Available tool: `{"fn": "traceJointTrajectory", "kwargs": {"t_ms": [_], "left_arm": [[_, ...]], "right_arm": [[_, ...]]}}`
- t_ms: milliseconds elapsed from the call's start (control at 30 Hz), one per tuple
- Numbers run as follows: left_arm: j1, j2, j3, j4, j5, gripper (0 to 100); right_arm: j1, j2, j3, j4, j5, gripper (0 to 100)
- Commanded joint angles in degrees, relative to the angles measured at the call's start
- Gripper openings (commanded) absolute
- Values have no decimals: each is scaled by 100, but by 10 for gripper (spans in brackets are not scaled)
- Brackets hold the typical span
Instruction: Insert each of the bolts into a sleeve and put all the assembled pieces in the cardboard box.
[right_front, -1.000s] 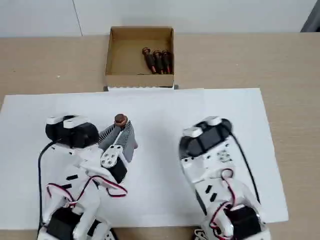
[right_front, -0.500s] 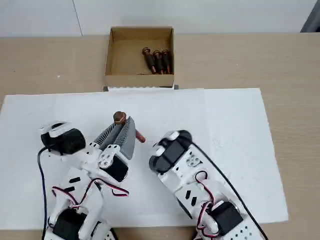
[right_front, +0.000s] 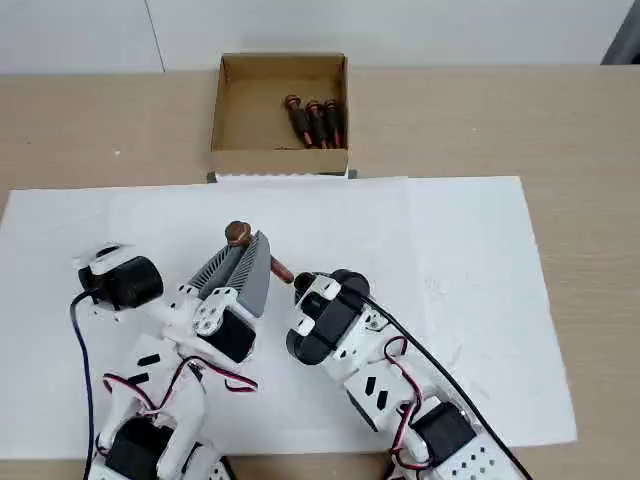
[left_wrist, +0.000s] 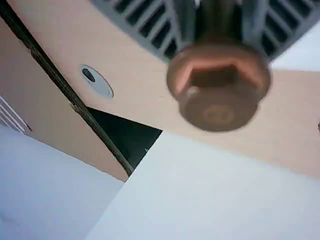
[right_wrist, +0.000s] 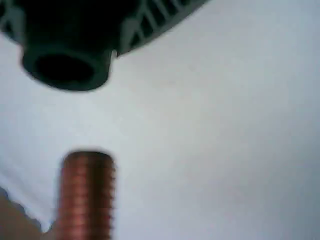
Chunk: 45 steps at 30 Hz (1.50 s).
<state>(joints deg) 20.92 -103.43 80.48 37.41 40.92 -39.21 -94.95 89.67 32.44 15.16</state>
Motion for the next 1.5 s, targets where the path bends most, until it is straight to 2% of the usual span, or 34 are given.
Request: {"fn": "traceJointTrajectory", "kwargs": {"t_ms": [0, 633, 1100, 1367, 1467], "left_arm": [[18, -97, -4, -176, 0, 6], [53, -97, 444, -378, 0, 6], [897, -97, 1209, -378, -9, 6], [1037, -97, 1446, -369, -475, 8], [1037, -97, 1446, -369, -721, 53]], "right_arm": [[-48, -84, -193, -171, 62, 3], [-295, -84, -545, -180, 70, 3], [-295, -84, -862, -180, 70, 3], [-277, -84, -897, -171, 299, 3], [-277, -84, -897, -171, 299, 3]]}}
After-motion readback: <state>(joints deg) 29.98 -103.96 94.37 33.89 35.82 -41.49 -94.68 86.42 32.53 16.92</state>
